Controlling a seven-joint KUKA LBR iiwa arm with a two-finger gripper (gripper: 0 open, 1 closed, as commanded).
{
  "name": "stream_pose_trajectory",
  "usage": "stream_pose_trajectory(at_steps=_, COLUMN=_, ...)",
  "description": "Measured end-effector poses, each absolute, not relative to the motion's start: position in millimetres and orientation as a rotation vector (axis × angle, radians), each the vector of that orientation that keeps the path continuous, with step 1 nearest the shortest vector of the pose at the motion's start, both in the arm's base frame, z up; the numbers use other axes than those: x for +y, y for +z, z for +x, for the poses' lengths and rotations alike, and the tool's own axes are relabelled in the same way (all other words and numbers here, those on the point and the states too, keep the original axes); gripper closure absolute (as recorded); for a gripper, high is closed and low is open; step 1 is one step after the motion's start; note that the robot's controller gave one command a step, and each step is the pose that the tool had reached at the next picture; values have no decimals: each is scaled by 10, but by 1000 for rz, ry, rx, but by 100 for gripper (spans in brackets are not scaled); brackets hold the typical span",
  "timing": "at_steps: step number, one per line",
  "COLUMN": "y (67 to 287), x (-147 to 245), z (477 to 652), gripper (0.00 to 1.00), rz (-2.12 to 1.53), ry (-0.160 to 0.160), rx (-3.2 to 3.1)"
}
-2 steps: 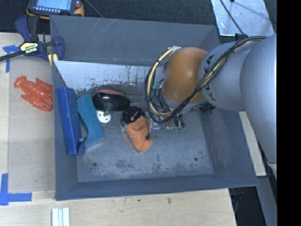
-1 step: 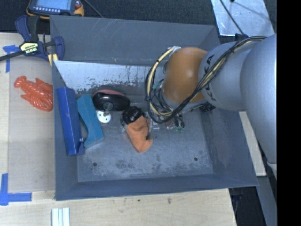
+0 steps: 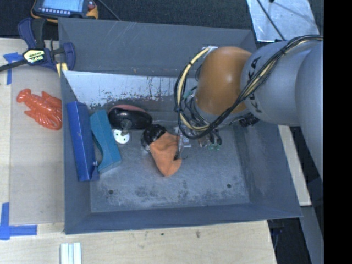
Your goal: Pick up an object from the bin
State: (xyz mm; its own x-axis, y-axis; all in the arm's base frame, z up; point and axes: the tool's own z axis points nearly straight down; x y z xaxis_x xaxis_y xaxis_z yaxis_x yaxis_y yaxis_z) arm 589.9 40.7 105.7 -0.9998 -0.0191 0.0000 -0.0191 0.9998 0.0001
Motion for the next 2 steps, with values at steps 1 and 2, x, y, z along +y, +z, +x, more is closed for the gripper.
stream_pose_trajectory(at_steps=1, y=1338, x=410, z=5904, gripper=100, rz=-18, ry=-1, rx=-3146)
stream_pose_trajectory(at_steps=2, y=1353, x=391, z=5952, gripper=100, rz=-5, ry=0, rx=-3149)
